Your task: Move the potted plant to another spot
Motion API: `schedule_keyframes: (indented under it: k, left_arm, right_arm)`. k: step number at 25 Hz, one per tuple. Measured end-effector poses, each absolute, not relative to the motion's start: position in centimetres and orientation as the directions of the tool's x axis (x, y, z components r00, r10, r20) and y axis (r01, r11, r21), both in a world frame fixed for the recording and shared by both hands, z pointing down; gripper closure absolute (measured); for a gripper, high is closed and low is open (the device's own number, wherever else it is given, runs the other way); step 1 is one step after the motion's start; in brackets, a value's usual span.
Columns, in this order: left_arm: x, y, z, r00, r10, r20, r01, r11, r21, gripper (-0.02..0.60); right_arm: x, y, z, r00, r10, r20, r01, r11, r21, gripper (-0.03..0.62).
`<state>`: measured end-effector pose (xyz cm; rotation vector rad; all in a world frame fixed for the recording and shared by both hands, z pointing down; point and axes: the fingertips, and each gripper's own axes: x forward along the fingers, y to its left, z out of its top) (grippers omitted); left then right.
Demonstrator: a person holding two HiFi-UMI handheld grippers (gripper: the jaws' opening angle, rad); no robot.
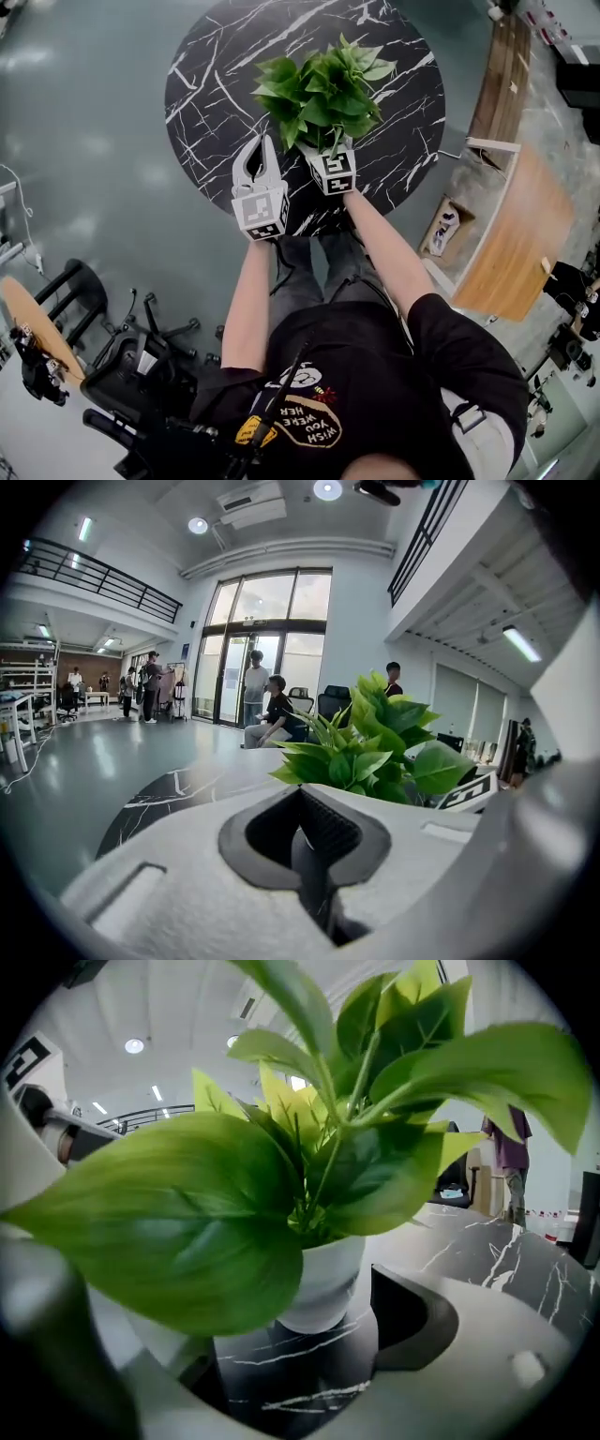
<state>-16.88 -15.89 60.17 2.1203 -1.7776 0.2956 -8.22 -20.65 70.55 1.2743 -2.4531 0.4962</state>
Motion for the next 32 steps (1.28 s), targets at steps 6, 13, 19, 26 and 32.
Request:
schedule_keyframes:
  k: [6,13,19,26,32]
  left_arm:
    - [-17.7,-16.6,60.9,0.199,-0.901,0.386,-0.978,-0.158,0.135,0.578]
    - [-18.7,-16.4,61.2,0.191,-0.905,0.381,-0.980,-0.153,0.128,0.578]
    - [-18.5,-15.7,61.5,0.204,-0.899,0.387,-0.978,-0.165,0.132,0.578]
    - [-17.5,-16.0,61.5,0.233,-0.894,0.383,-0.972,-0.196,0.132,0.578]
    - [-15.3,-16.2,61.3,0.251,-0.891,0.378,-0.968,-0.220,0.124,0.578]
  right_arm:
    - [-9.5,-22.8,71.5,-0.508,-0.739,0.443,-0.848,0.520,-0.106,0.105]
    - [-10.2,-24.5,71.5,-0.498,-0.772,0.395,-0.859,0.501,-0.104,0.105]
    - [-10.0,-24.5,71.5,-0.493,-0.777,0.393,-0.864,0.491,-0.113,0.105]
    - [-8.5,-24.8,71.8,-0.474,-0.779,0.410,-0.872,0.481,-0.095,0.105]
    - [-4.4,-26.0,71.9,-0.439,-0.797,0.414,-0.891,0.446,-0.086,0.105]
